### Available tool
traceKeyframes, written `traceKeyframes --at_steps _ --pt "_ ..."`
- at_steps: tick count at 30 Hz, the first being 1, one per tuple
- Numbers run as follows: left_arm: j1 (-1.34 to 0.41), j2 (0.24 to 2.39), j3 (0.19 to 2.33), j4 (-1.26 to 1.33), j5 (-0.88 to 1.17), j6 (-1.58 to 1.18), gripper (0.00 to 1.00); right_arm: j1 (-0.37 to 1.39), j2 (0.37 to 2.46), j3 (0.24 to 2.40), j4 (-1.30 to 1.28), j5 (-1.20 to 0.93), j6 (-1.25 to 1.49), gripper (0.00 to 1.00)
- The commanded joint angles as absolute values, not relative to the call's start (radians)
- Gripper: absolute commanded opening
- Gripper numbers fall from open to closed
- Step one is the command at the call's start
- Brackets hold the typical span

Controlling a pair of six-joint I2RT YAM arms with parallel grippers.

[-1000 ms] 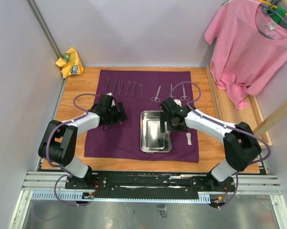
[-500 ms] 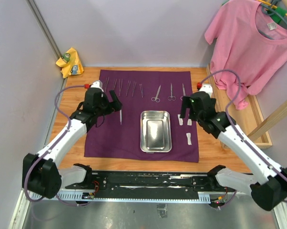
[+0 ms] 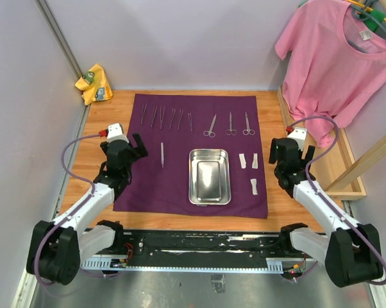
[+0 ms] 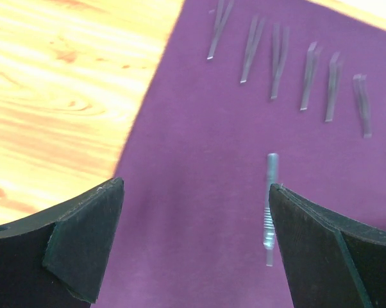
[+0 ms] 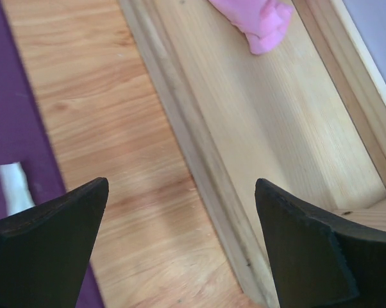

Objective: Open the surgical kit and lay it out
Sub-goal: Reset both arms

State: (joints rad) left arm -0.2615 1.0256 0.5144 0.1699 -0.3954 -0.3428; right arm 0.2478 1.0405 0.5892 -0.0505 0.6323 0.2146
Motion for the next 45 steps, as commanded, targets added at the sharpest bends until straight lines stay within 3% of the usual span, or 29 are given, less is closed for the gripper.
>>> traceKeyframes --at_steps 1,7,10,16,22,28,30,33,35,45 --pt "-0.205 1.05 0.415 0.462 -0.467 -0.223 0.99 0.174 1.081 0.467 0.302 0.645 0.088 0.98" --pt "-0.176 1.156 0.287 0.824 -0.435 -0.054 0.99 0.114 1.262 0.383 0.586 0.636 0.054 0.98" --pt "-0.155 1.236 0.297 0.876 -0.45 -0.008 0.99 0.11 1.306 0.333 0.73 0.621 0.022 0.98" --pt "-0.106 1.402 0.251 1.065 -0.369 -0.011 0.99 0.187 1.385 0.349 0.796 0.647 -0.074 0.98" --pt "-0.099 1.387 0.215 1.096 -0.299 -0.002 0.99 0.199 1.424 0.395 0.744 0.639 -0.094 0.98" --pt "-0.071 1.434 0.049 1.455 -0.195 0.011 0.99 0.191 1.344 0.274 0.913 0.618 -0.087 0.98" --pt "-0.071 1.4 0.09 1.321 -0.196 0.001 0.99 0.161 1.308 0.193 0.988 0.48 -0.094 0.98" --pt "-0.071 1.417 0.103 1.33 -0.192 0.004 0.99 0.133 1.383 0.165 1.11 0.327 -0.135 0.98" --pt "-0.071 1.418 0.105 1.324 -0.192 0.003 0.99 0.133 1.447 0.157 1.223 0.343 -0.149 0.98" --pt "-0.07 1.418 0.106 1.325 -0.192 0.002 0.99 0.126 1.427 0.187 1.131 0.361 -0.121 0.98"
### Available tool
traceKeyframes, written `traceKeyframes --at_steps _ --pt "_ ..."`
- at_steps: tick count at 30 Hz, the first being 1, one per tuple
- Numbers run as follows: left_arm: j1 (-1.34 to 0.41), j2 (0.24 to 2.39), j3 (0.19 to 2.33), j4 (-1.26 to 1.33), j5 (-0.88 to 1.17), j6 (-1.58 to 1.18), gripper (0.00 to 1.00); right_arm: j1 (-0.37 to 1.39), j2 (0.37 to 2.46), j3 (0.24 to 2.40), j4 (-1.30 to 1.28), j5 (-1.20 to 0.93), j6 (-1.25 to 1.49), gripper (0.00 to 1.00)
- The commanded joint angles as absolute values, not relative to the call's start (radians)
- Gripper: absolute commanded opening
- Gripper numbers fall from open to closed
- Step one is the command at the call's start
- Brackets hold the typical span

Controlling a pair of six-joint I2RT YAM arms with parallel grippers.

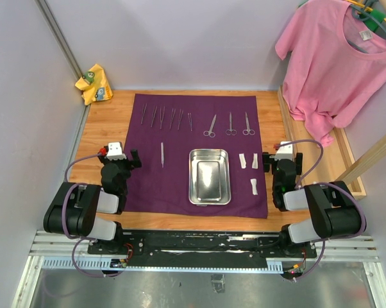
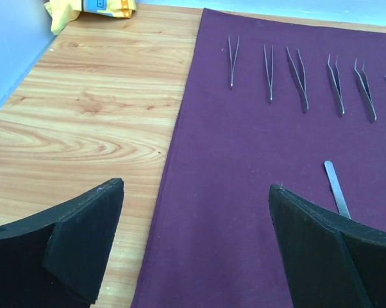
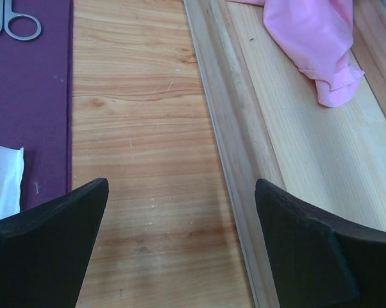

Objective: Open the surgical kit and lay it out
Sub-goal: Reset both arms

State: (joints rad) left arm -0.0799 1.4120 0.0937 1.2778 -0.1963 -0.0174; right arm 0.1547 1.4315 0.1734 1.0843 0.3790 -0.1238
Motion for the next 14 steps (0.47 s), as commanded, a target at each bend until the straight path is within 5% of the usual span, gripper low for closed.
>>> traceKeyframes --at_steps 1,14 --pt "-0.07 1.418 0.106 1.325 -0.192 0.002 0.99 0.126 1.427 0.186 1.132 0.36 -0.121 0.98" --pt "-0.07 1.418 0.105 1.326 -0.192 0.003 0.99 0.124 1.427 0.191 1.121 0.354 -0.12 0.98"
